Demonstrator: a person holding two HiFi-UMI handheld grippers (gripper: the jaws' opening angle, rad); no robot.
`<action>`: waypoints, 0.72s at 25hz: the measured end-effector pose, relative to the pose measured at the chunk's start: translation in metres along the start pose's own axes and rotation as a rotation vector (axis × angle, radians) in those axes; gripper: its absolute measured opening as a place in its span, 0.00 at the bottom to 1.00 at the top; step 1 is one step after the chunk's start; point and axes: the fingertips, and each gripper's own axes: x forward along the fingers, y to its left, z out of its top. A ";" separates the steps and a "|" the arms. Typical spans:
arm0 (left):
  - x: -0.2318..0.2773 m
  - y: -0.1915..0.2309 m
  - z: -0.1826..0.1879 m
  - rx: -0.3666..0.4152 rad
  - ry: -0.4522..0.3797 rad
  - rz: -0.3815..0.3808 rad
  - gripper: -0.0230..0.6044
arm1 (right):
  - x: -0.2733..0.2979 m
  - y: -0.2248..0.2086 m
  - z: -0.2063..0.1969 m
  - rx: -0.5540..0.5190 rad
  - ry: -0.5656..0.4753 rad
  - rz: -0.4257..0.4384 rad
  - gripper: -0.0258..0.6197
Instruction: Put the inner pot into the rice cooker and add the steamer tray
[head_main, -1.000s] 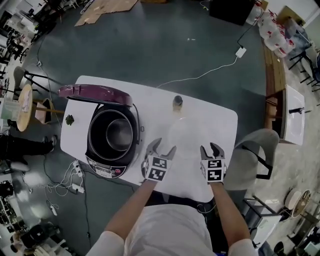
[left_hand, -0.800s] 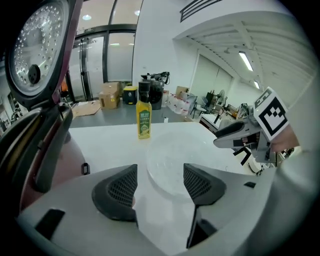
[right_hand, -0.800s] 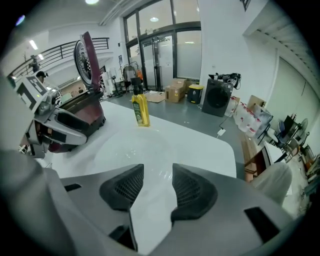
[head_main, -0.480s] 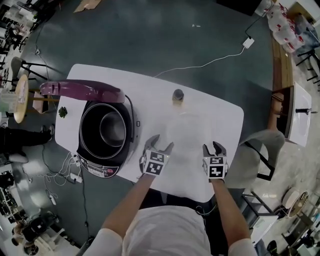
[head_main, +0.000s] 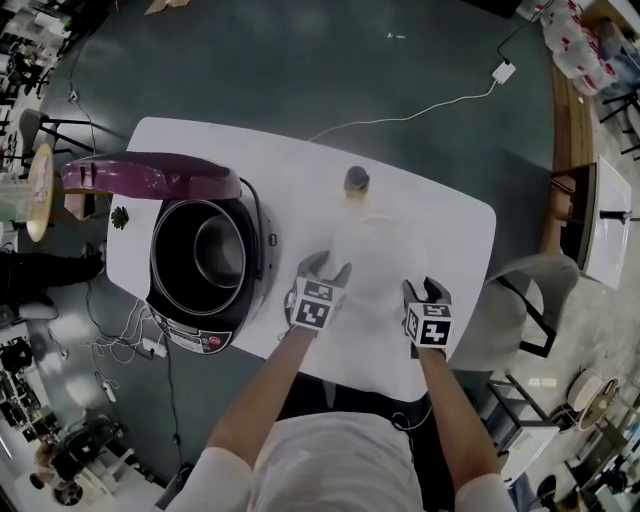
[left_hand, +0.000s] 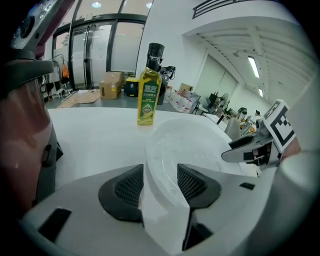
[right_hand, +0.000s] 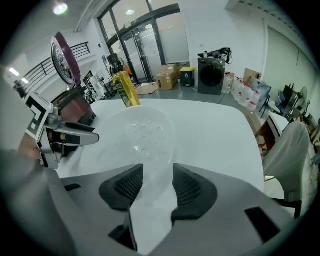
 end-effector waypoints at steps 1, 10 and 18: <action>0.002 0.001 0.001 -0.002 0.004 -0.001 0.39 | 0.001 0.000 0.000 0.011 0.003 0.003 0.35; 0.000 0.007 0.001 0.024 0.037 -0.001 0.21 | -0.001 0.006 0.006 0.021 -0.021 0.003 0.24; -0.043 -0.005 0.022 0.049 -0.027 0.001 0.22 | -0.038 0.016 0.026 0.000 -0.084 0.023 0.23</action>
